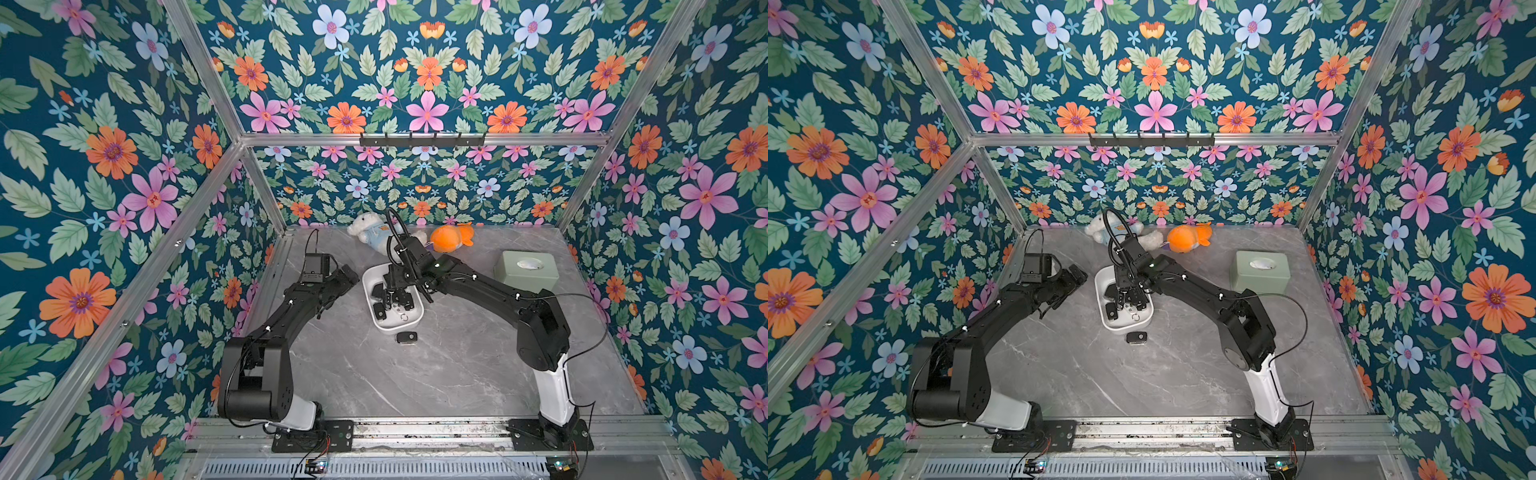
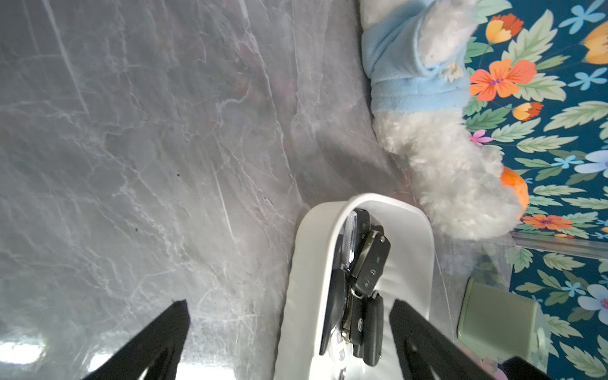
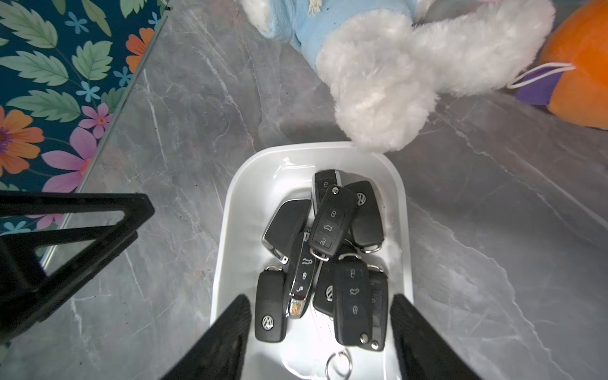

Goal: Place the car key into the storage box
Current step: Place the car key in the storage box, then move the storage box to the center of the board.

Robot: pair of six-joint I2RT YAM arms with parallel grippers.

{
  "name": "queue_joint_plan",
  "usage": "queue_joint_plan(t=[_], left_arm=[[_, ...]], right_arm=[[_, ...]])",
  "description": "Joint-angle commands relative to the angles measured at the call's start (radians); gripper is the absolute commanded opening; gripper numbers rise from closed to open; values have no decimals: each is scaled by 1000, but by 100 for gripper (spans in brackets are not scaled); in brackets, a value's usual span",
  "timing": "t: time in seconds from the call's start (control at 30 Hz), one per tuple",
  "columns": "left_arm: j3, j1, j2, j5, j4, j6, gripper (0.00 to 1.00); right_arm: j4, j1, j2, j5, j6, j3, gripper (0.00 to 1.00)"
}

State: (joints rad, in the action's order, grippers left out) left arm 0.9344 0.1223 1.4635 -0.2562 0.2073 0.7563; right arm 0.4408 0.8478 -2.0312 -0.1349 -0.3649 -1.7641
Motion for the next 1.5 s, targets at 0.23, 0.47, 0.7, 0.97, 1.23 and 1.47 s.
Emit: queue_joint_plan(t=[0.23,0.47,0.7,0.97,1.23,1.47], left_arm=[[-37,182,-132,115,123,-169,99],[-64,377,-224,212,219,-256,99],[-105,537,-247,175,215,-290,98],[-155,653,-211,140,196,-294,98],[-142,669,-104,120,149,-322,98],[-91,670,-9,119,121,-377,98]], right_arm=[[-276,-60,309,123,-181,417,99],[-357,-144,542,229,-298,712,99],[-369,-189,715,238,-373,906,99],[-381,-202,817,207,-426,1011,99],[-384,-210,828,199,-426,1018,99],[-385,-212,848,184,-440,1038,99]])
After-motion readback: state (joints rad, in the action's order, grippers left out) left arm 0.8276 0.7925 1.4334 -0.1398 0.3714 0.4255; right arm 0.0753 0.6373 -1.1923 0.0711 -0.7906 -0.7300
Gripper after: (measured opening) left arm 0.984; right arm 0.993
